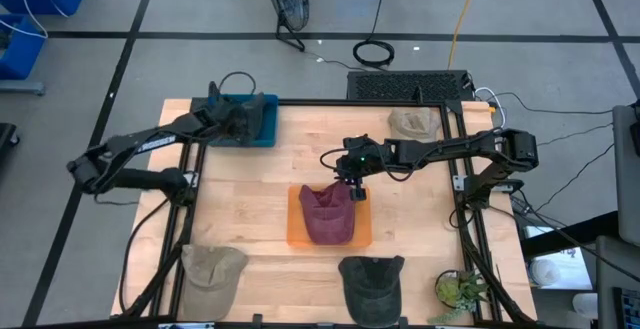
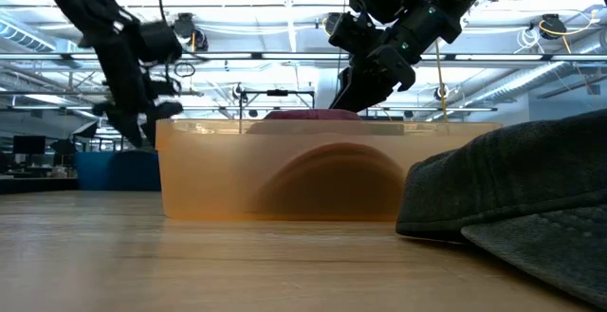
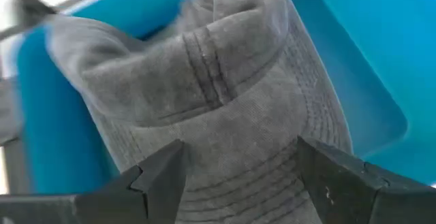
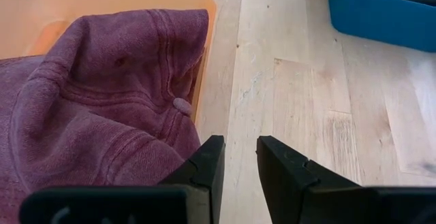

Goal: Pick & Place hat
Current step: Put the top black cap into the blue bin

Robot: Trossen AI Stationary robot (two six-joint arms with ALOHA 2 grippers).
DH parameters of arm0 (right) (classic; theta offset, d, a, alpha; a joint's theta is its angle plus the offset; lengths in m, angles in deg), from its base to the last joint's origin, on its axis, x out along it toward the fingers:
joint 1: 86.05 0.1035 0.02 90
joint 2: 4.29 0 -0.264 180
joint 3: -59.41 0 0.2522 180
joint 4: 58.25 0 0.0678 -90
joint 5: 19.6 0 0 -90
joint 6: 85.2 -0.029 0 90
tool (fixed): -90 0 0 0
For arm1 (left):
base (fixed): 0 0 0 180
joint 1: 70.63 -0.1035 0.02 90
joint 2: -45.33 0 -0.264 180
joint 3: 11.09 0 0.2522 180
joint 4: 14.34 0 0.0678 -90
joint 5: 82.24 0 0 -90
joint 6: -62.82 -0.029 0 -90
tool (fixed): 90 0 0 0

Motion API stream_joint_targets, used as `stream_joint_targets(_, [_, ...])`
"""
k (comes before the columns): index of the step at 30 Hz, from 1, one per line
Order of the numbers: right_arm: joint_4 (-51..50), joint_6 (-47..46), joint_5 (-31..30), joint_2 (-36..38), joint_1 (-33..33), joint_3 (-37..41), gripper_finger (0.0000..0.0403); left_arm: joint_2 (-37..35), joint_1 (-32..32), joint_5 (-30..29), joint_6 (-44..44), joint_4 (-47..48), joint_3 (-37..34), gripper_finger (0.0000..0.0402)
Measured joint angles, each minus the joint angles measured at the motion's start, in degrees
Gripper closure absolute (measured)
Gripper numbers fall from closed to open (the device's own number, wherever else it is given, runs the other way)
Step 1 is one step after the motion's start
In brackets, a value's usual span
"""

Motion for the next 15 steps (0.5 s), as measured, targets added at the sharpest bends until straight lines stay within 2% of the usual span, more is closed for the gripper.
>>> stream_joint_targets(2, [0.0, 0.1, 0.0, 0.0, 0.0, 0.0, 0.0328, 2.8, -0.6, 1.7, -0.5, -1.7, 0.0, 0.0133])
stream_joint_targets(8, [0.0, 0.1, 0.0, 0.0, 0.0, 0.0, 0.0328, 8.8, -2.4, 1.6, -1.5, -2.4, 0.2, 0.0133])
stream_joint_targets(15, [-0.5, -0.2, 0.0, 0.0, 0.0, 0.0, 0.0328, 7.7, -2.9, 1.7, -2.8, -1.5, 0.1, 0.0133])
